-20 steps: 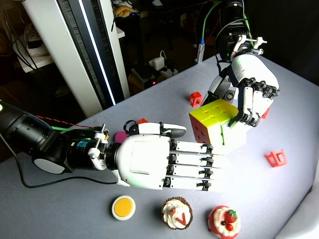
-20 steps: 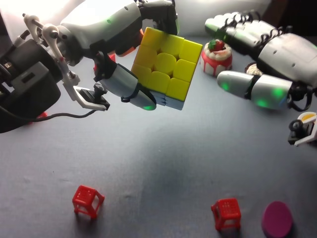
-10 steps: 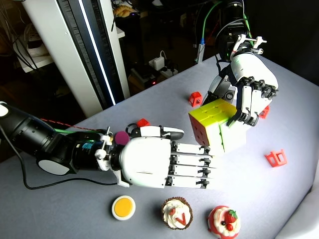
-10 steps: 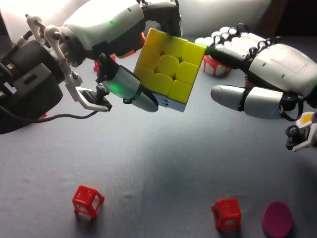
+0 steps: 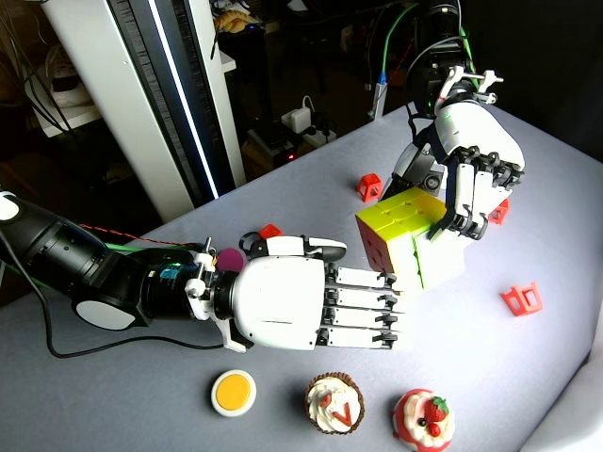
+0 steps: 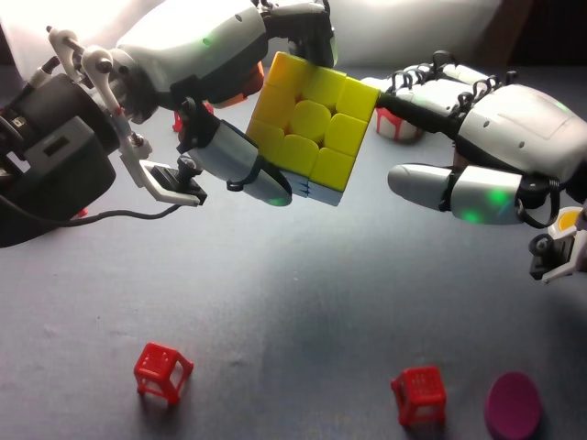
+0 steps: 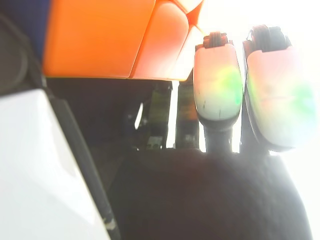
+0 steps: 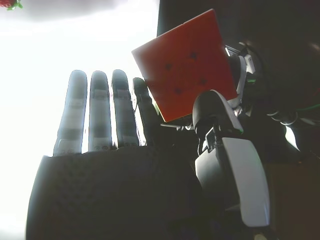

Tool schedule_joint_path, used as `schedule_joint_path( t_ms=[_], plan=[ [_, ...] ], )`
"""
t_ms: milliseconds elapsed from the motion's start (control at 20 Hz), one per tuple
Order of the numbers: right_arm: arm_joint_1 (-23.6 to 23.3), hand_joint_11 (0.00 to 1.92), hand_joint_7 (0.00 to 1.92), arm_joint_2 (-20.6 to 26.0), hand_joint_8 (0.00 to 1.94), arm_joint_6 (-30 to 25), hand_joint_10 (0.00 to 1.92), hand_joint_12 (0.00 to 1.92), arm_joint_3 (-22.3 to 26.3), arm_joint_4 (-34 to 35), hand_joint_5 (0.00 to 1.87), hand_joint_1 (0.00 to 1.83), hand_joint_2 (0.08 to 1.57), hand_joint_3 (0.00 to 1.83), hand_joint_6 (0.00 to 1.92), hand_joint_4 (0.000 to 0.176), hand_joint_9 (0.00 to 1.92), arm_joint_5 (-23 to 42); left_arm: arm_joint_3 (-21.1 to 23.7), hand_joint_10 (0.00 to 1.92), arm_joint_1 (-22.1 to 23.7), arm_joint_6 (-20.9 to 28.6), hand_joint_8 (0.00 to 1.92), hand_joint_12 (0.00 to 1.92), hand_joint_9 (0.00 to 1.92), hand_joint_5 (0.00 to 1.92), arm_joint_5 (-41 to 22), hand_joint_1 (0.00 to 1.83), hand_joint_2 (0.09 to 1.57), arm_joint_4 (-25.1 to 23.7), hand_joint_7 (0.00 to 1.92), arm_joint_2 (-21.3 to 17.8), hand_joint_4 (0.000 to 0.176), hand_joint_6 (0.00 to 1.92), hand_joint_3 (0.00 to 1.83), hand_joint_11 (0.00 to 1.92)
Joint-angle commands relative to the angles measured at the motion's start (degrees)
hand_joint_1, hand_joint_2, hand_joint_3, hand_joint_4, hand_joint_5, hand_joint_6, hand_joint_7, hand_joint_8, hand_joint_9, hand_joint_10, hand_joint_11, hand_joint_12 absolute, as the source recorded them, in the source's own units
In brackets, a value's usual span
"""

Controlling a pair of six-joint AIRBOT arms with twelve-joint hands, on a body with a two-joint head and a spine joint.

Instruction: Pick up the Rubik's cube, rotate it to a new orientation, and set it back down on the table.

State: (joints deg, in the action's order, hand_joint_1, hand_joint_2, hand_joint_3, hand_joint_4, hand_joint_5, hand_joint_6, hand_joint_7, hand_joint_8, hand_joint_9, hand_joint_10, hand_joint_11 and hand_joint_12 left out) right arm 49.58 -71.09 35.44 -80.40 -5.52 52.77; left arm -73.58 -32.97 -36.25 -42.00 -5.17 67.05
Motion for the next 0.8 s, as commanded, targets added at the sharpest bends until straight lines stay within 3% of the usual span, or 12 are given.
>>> schedule_joint_path(
  t_ms=[0, 150, 200, 300, 350, 400, 500, 550, 600, 650, 700, 750],
  plan=[
    [-0.30, 0.00, 0.19, -0.24, 0.00, -0.34, 0.02, 0.41, 0.05, 0.80, 0.02, 0.00, 1.36, 0.00, 0.01, 0.000, 0.25, 7.00, -0.27, 1.92, 1.28, 0.74, 1.92, 1.92, 1.53, 1.33, -8.83, 1.52, 0.63, 1.19, 1.45, 0.28, 0.000, 1.92, 1.02, 1.64],
    [-0.29, 0.00, 0.24, -0.24, 0.01, -0.34, 0.07, 0.84, 0.42, 0.34, 0.06, 0.00, 1.35, 0.00, 0.00, 0.000, 0.34, 7.22, -0.28, 1.92, 1.20, 0.74, 1.92, 1.92, 1.44, 1.20, -8.99, 1.46, 0.64, 1.41, 1.34, 0.26, 0.000, 1.92, 0.98, 1.56],
    [-0.26, 0.00, 0.23, -0.24, 0.00, -0.34, 0.06, 0.89, 0.64, 0.17, 0.05, 0.00, 1.35, 0.00, 0.00, 0.000, 0.31, 7.64, -0.31, 1.92, 1.16, 0.74, 1.92, 1.92, 1.42, 1.18, -9.05, 1.46, 0.62, 1.58, 1.32, 0.26, 0.000, 1.92, 1.00, 1.56],
    [-0.26, 0.00, 0.22, -0.23, 0.01, -0.34, 0.04, 0.67, 1.01, -0.26, 0.08, 0.00, 1.35, 0.00, 0.01, 0.000, 0.24, 8.22, -0.35, 1.92, 1.07, 0.74, 1.92, 1.92, 1.44, 1.17, -9.20, 1.48, 0.54, 1.76, 1.33, 0.26, 0.000, 1.92, 1.14, 1.57],
    [-0.26, 0.00, 0.26, -0.23, 0.01, -0.34, 0.06, 0.82, 1.02, -0.29, 0.13, 0.00, 1.34, 0.00, 0.02, 0.000, 0.28, 8.25, -0.35, 1.92, 1.07, 0.74, 1.92, 1.92, 1.46, 1.19, -9.20, 1.46, 0.56, 1.77, 1.35, 0.25, 0.000, 1.92, 1.18, 1.58],
    [-0.26, 0.00, 0.28, -0.23, 0.02, -0.34, 0.07, 0.85, 1.05, -0.31, 0.18, 0.00, 1.35, 0.00, 0.04, 0.000, 0.30, 8.25, -0.35, 1.92, 1.07, 0.74, 1.92, 1.92, 1.48, 1.17, -9.20, 1.42, 0.50, 1.77, 1.11, 0.25, 0.000, 1.92, 1.54, 1.59],
    [-0.26, 0.00, 0.34, -0.22, 0.03, -0.34, 0.15, 1.28, 1.10, -0.45, 0.26, 0.00, 1.35, 0.00, 0.10, 0.000, 0.36, 8.38, -0.36, 1.92, 1.06, 0.74, 1.92, 1.92, 1.56, 1.11, -9.25, 1.27, 0.45, 1.82, 1.20, 0.24, 0.000, 1.92, 1.79, 1.70],
    [-0.26, 0.00, 0.31, -0.22, 0.01, -0.34, 0.31, 1.31, 1.12, -0.48, 0.23, 0.00, 1.35, 0.00, 0.15, 0.000, 0.25, 8.44, -0.36, 1.92, 1.05, 0.74, 1.92, 1.92, 1.56, 1.23, -9.25, 1.40, 0.44, 1.82, 1.13, 0.23, 0.000, 1.92, 1.74, 1.70],
    [-0.26, 0.00, 0.31, -0.21, 0.01, -0.34, 0.36, 1.15, 1.24, -0.71, 0.23, 0.00, 1.35, 0.00, 0.17, 0.000, 0.19, 8.62, -0.36, 1.92, 1.02, 0.74, 1.92, 1.92, 1.55, 1.24, -9.35, 1.42, 0.44, 1.93, 1.12, 0.21, 0.000, 1.92, 1.74, 1.67],
    [-0.26, 0.00, 0.30, -0.19, 0.00, -0.34, 0.40, 1.06, 1.38, -0.91, 0.21, 0.00, 1.35, 0.00, 0.18, 0.000, 0.15, 8.81, -0.36, 1.92, 0.99, 0.75, 1.92, 1.92, 1.55, 1.19, -9.43, 1.34, 0.55, 2.03, 1.36, 0.20, 0.000, 1.92, 1.38, 1.65],
    [-0.26, 0.00, 0.31, -0.12, 0.00, -0.34, 0.43, 0.93, 1.77, -1.36, 0.22, 0.00, 1.35, 0.00, 0.20, 0.000, 0.13, 9.16, -0.36, 1.92, 0.99, 0.75, 1.92, 1.92, 1.48, 1.06, -9.60, 1.33, 0.70, 2.06, 1.33, 0.16, 0.000, 1.92, 1.07, 1.60],
    [-0.26, 0.00, 0.29, 0.03, 0.00, -0.34, 0.45, 0.86, 2.09, -1.67, 0.22, 0.00, 1.34, 0.00, 0.19, 0.000, 0.11, 9.31, -0.36, 1.92, 1.01, 0.75, 1.92, 1.92, 1.46, 1.07, -9.68, 1.34, 0.74, 2.07, 1.32, 0.13, 0.000, 1.92, 0.96, 1.60]
  ],
)
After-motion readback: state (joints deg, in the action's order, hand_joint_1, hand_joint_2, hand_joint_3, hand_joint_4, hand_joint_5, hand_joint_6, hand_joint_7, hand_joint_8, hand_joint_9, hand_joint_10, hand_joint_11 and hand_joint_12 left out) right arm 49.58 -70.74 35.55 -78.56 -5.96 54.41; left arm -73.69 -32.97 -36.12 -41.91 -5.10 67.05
